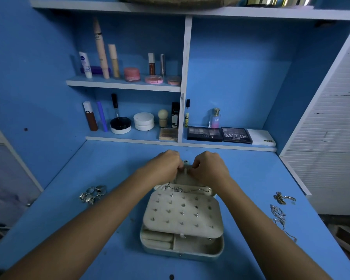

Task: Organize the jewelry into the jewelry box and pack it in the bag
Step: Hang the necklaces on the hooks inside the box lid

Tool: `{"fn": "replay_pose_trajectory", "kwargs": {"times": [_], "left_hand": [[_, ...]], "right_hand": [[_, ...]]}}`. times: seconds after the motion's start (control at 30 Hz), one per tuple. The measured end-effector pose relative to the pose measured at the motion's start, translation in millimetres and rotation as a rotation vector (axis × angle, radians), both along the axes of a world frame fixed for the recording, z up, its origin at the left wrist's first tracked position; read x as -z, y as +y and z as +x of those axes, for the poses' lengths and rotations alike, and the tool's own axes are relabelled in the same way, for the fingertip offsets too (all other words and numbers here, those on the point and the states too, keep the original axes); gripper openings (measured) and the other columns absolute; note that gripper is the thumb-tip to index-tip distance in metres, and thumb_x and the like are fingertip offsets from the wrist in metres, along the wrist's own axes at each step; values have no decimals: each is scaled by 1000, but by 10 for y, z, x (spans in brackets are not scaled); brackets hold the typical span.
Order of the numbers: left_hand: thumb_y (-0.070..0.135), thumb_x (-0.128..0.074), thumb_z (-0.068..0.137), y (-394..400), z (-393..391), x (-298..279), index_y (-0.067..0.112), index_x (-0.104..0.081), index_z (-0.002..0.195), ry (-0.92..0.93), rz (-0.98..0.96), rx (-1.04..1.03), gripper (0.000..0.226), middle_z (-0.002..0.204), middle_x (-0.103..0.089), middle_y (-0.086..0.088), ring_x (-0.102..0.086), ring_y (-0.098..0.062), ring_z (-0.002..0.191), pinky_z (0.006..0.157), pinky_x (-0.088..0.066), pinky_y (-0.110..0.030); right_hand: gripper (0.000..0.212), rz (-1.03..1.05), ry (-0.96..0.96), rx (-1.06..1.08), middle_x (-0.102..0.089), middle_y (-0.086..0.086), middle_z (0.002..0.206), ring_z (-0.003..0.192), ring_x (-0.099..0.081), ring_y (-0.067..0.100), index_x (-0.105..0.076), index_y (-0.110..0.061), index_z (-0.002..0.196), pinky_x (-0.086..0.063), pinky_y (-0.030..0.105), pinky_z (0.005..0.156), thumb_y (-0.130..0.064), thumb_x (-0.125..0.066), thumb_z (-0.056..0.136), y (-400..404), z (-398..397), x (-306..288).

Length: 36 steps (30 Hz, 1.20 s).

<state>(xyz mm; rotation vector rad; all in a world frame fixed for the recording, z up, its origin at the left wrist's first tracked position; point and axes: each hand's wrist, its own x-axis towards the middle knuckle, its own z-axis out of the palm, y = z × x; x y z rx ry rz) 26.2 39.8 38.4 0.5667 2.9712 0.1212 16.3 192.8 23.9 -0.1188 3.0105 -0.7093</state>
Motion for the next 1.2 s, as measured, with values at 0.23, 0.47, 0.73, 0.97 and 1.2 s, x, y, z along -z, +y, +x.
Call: {"fn": "replay_pose_trajectory", "kwargs": {"times": [0.23, 0.47, 0.73, 0.97, 1.2], "left_hand": [[7, -53, 96, -45, 129, -52, 16, -73, 116, -49, 162, 30, 29, 104, -63, -4, -64, -22, 96, 77, -50, -29], [12, -65, 91, 24, 160, -222, 24, -75, 96, -60, 468, -17, 16, 88, -69, 12, -61, 1, 74, 71, -48, -13], [13, -71, 85, -17, 134, -43, 28, -75, 96, -170, 520, -81, 19, 89, -73, 14, -66, 4, 81, 74, -51, -13], [13, -69, 87, -165, 151, -44, 30, -73, 98, -130, 490, -135, 20, 90, -71, 11, -66, -1, 84, 79, -55, -22], [12, -66, 88, -246, 210, -3, 24, -77, 95, -52, 450, -157, 18, 80, -66, 16, -62, 3, 75, 63, -41, -3]], "right_hand": [[17, 73, -62, -64, -67, -7, 89, 84, -64, 17, -63, -31, 69, -54, 29, 71, -29, -74, 81, 157, 110, -134], [14, 30, -112, -86, -69, -5, 91, 81, -67, 14, -72, -29, 79, -60, 30, 74, -17, -69, 83, 271, 147, -233], [15, -63, -107, -101, -66, -5, 87, 76, -67, 13, -76, -23, 92, -51, 18, 60, -11, -73, 84, 349, 204, -323], [12, -117, -6, -179, -61, -15, 72, 78, -65, 11, -79, -19, 91, -53, 20, 72, -10, -75, 84, 159, 191, -341], [18, -165, -43, -224, -69, -9, 83, 74, -63, 7, -78, -21, 90, -50, 13, 65, -6, -71, 84, -22, 157, -270]]}}
